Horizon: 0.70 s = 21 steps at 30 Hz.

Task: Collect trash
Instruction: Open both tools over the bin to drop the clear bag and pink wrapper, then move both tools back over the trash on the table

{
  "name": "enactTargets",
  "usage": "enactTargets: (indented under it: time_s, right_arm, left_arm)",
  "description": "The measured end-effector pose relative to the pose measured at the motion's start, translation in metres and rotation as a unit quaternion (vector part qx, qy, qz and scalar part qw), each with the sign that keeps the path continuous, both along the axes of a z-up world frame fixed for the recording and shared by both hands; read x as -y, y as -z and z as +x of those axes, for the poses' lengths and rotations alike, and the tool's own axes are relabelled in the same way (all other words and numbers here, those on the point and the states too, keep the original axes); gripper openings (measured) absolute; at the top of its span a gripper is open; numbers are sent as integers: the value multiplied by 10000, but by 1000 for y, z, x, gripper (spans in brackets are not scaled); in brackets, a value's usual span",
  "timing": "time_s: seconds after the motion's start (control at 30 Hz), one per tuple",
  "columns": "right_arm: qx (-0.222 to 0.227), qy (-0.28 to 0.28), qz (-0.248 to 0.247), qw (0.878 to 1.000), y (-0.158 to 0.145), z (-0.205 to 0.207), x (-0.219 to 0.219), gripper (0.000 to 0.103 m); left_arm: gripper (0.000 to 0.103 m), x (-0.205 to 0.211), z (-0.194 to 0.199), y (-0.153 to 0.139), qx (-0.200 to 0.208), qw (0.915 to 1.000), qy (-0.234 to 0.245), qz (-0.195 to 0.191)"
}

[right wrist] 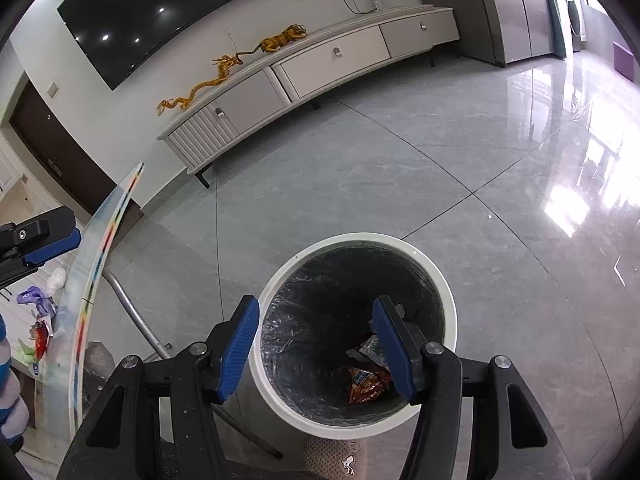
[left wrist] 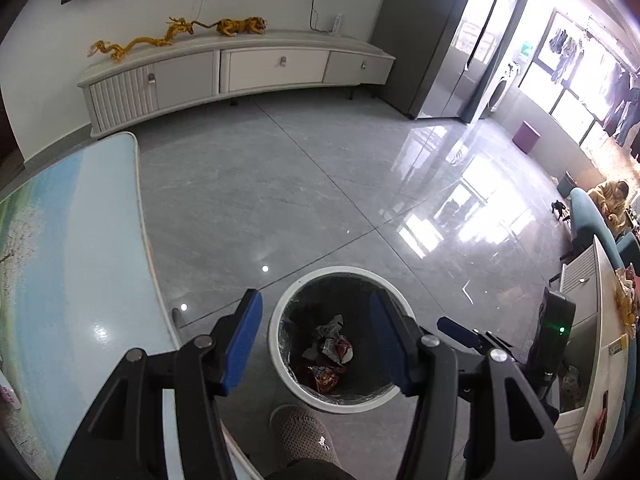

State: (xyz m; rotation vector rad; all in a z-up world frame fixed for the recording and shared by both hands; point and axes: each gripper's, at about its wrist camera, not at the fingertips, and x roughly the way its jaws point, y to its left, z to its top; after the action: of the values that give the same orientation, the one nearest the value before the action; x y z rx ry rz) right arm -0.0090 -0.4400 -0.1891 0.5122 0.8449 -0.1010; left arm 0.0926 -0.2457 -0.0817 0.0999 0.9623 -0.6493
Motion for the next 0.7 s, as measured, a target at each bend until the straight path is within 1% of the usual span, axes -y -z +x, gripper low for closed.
enactTargets:
  time_s: [0.1, 0.23, 0.37, 0.53, 0.7]
  right_arm:
    - [148, -33, -35, 9999, -16, -3, -10, 58]
    - [368, -104, -112, 9992, -40, -7, -25, 59]
    - [613, -217, -218, 9976, -67, -10, -42, 60]
    - [893, -362, -342, 9948, -98, -15, -67, 61]
    - [1163, -534, -459, 9907, -126, -17, -95, 63]
  left_arm:
    - [54, -20, -7, -15, 228, 9996, -175, -4]
    - [54, -45, -14, -34, 401, 9984, -392, -75]
    - [54, -79, -22, -51, 577, 9963, -620, -112]
    - [54, -117, -35, -76, 997, 9911, -866, -136]
    - [55, -154, -52, -98, 1304, 9853, -1069, -272]
